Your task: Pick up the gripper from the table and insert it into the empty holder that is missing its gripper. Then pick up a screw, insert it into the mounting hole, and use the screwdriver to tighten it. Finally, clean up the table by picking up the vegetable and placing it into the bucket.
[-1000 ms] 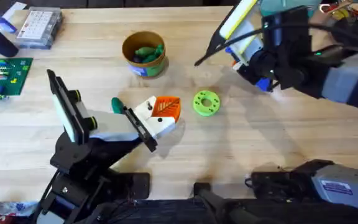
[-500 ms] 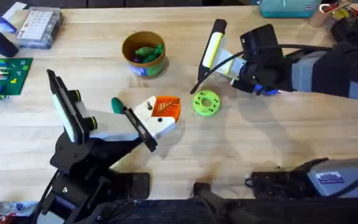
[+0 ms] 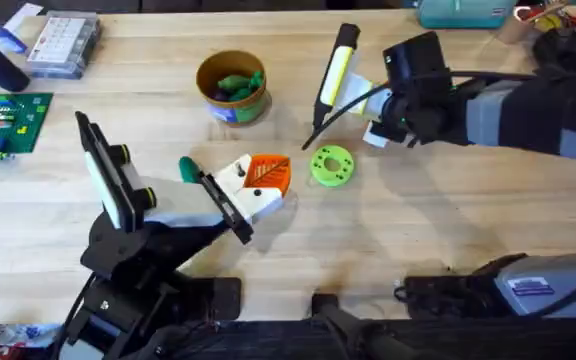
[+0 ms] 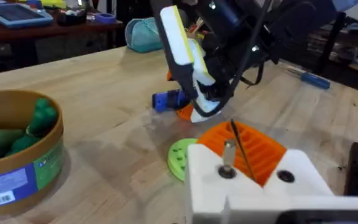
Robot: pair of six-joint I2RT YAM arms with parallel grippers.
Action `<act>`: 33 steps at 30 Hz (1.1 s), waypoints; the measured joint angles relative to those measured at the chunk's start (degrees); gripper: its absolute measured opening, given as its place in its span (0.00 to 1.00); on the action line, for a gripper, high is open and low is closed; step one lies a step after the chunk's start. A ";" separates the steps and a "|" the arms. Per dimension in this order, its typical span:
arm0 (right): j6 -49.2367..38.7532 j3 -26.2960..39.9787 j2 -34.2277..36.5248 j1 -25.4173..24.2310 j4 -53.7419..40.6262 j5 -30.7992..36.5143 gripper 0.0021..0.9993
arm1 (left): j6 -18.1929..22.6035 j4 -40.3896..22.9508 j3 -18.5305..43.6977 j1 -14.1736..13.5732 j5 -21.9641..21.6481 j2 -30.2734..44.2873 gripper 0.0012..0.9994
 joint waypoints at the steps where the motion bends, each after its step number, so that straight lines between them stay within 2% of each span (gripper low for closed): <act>1: 0.22 -0.08 -0.05 0.83 0.25 0.44 0.73 | 0.00 0.00 0.00 0.00 0.01 0.00 0.02; 3: 0.14 -0.19 -0.47 2.96 0.48 2.16 0.95 | 0.00 0.00 0.00 0.00 0.00 0.00 0.02; 5: 0.15 -0.31 -1.70 5.35 0.38 3.30 0.99 | 0.00 0.00 0.00 0.00 0.00 0.00 0.02; 11: 4.71 -0.56 -9.43 11.22 0.32 5.35 1.00 | -0.01 0.04 0.00 0.02 -0.15 0.00 0.02; 15: 12.78 -0.59 -15.77 13.29 0.51 5.38 1.00 | 0.00 0.00 0.00 0.02 -0.23 0.00 0.02; 24: 37.57 -0.61 -31.93 13.63 -4.19 5.39 1.00 | -0.01 0.00 0.00 0.02 -0.24 0.00 0.02; 29: 44.69 -0.61 -37.67 13.66 -9.28 5.14 1.00 | 0.00 0.00 0.00 0.02 -0.22 0.00 0.02; 33: 51.27 -0.61 -39.80 13.66 -13.18 0.58 1.00 | 0.00 0.00 0.00 0.02 -0.23 0.00 0.02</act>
